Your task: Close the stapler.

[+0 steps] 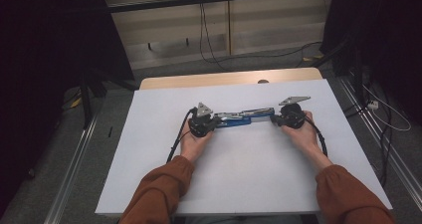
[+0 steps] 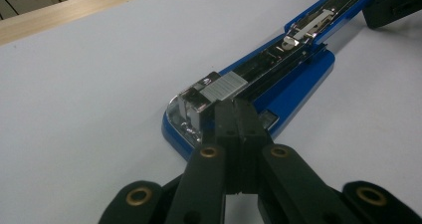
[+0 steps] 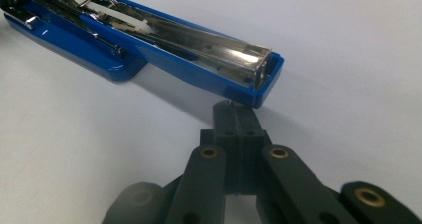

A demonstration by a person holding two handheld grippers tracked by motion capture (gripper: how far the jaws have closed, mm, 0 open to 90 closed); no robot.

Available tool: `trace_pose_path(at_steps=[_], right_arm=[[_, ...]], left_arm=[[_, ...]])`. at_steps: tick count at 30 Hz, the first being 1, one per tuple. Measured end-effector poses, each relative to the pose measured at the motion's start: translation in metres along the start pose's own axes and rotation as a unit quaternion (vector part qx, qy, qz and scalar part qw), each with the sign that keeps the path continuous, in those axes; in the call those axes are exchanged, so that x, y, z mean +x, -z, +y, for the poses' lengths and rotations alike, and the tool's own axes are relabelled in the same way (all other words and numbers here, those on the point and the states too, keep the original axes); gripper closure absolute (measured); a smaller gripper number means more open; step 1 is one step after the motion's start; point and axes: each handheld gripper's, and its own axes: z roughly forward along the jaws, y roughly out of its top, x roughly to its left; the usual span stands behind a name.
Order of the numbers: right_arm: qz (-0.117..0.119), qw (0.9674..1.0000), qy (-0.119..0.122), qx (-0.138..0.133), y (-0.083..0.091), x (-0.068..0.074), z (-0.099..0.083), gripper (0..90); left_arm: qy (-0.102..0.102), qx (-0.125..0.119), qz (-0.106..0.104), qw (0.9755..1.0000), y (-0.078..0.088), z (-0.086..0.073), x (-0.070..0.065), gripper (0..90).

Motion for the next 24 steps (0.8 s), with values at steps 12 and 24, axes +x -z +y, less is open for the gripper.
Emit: trace_pose_path(at_steps=[12, 24], right_arm=[[0.001, 1.0000, -0.001, -0.002, -0.0005, -0.0001, -0.0001, 90.0], [-0.001, 1.0000, -0.005, -0.008, 0.0004, 0.0003, 0.0007, 90.0]], left_arm=[[-0.002, -0.001, -0.001, 1.0000, -0.0002, -0.0001, 0.0004, 90.0], [-0.001, -0.001, 0.000, 1.0000, -0.0002, -0.0001, 0.0001, 90.0]])
